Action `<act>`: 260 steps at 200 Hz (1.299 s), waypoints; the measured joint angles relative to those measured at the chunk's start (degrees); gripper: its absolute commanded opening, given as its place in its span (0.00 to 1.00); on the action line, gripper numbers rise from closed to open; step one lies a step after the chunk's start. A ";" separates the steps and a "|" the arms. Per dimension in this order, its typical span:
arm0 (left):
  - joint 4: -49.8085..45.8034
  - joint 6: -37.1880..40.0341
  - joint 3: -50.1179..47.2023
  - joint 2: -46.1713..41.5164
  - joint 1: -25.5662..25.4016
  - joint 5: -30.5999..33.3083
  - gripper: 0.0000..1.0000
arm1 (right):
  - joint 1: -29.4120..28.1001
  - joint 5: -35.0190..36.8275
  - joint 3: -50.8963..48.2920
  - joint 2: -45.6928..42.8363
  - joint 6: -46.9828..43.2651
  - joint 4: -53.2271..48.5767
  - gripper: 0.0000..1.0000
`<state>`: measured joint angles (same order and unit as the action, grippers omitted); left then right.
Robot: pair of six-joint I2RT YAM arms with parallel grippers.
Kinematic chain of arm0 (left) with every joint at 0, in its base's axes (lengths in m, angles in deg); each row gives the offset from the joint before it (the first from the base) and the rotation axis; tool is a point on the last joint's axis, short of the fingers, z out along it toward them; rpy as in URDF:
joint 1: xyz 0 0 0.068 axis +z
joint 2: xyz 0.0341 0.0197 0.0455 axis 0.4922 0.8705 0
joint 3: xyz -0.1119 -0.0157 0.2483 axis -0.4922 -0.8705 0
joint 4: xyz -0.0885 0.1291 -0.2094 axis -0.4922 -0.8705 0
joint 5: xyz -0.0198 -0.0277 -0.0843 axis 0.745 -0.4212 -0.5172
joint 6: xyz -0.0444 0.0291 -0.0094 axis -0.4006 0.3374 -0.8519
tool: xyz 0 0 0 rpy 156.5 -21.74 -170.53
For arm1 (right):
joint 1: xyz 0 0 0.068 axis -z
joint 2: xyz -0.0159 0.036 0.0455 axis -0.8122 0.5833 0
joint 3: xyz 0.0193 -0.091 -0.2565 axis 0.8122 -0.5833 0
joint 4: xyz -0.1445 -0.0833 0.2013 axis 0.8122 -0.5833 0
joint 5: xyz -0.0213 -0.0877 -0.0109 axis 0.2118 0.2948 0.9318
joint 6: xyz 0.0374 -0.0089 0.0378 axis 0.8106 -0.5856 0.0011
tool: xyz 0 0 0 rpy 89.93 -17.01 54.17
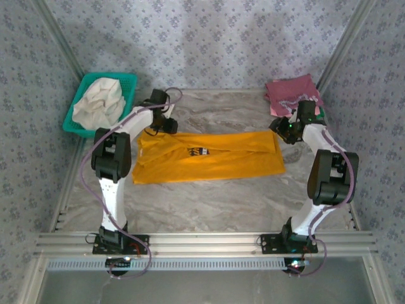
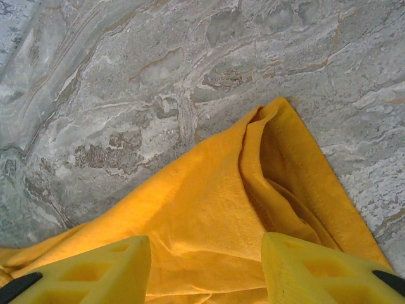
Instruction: Fold and stack the t-shirts
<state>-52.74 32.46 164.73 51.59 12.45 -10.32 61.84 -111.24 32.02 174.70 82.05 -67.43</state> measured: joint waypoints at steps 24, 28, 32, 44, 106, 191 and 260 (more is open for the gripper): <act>0.02 -0.04 -0.20 0.02 0.00 -0.42 0.47 | -0.02 0.00 0.00 0.48 0.02 -0.02 0.51; 0.04 -0.04 -0.20 0.02 0.00 -0.42 0.47 | -0.02 0.00 0.00 0.50 0.02 0.00 0.51; 0.04 -0.02 -0.22 0.02 -0.02 -0.39 0.47 | -0.02 0.00 0.00 0.57 0.02 0.00 0.51; 0.22 -0.04 -0.35 0.02 0.00 -0.39 0.47 | -0.02 0.02 0.00 0.68 0.02 0.00 0.51; 0.44 0.02 -1.46 1.97 -0.02 -0.37 0.34 | 0.46 0.00 -1.53 1.07 0.00 1.07 0.51; 0.17 -0.07 -1.51 2.12 -0.61 0.98 0.15 | 2.08 -0.04 -4.17 1.07 0.00 1.03 0.51; -3.58 -2.82 -1.36 -0.20 -2.27 6.14 0.05 | 2.08 -0.44 -4.07 1.18 0.02 1.01 0.51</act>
<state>-56.32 29.65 163.37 51.40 10.17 -4.17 63.92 -111.67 27.95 175.88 82.07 -66.42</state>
